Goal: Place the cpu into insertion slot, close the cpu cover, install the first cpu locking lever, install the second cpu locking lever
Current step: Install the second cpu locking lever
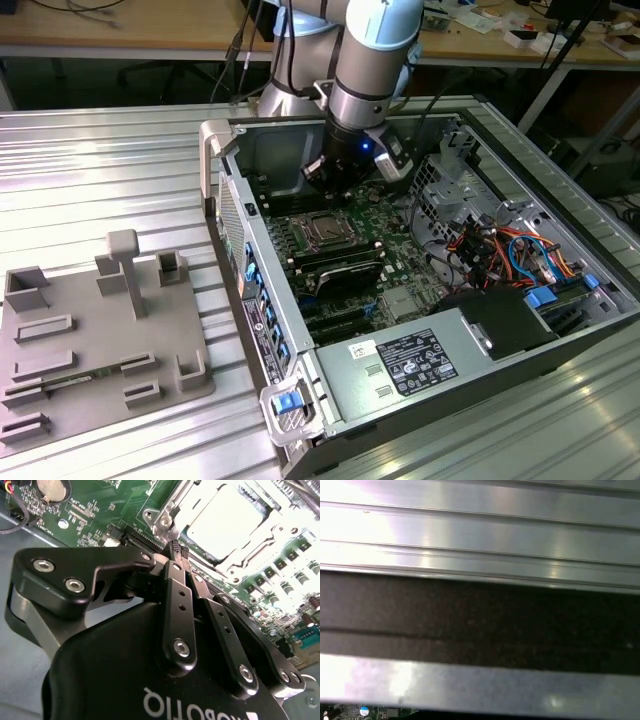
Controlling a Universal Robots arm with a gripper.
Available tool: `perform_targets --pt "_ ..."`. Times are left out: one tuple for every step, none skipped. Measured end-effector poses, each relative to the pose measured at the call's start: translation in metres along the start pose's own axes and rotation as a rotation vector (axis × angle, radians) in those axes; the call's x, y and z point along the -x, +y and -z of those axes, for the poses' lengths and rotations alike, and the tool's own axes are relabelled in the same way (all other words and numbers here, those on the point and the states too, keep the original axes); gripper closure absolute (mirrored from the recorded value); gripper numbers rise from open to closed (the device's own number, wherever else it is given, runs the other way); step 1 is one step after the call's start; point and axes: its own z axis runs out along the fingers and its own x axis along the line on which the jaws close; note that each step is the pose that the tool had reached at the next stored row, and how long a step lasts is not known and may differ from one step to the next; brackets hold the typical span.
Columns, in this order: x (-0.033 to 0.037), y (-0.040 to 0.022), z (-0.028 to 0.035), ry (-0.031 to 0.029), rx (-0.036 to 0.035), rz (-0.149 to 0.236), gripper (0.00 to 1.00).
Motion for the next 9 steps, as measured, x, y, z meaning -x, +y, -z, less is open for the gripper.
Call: perform_targets --pt "-0.0001 -0.0013 0.0 0.0 0.0 0.0 0.89" --pt "-0.0002 -0.0028 0.0001 0.0 0.0 0.0 0.89" --pt "-0.0003 -0.0043 0.0001 0.0001 0.0 0.0 0.89" --pt "-0.0005 -0.0059 0.0001 0.0001 0.0001 0.0 0.89" --pt "-0.0006 -0.0076 0.0002 0.0005 0.0 0.0 0.89" --pt "-0.0007 -0.0092 0.0003 0.0009 0.0001 0.0 0.89" --pt "-0.0008 -0.0104 0.0003 0.0014 0.0001 0.0 0.89" --pt "-0.0009 -0.0113 0.0004 0.002 0.0001 0.0 0.89" --pt "-0.0009 -0.012 0.0004 0.0025 0.0001 0.0 0.89"
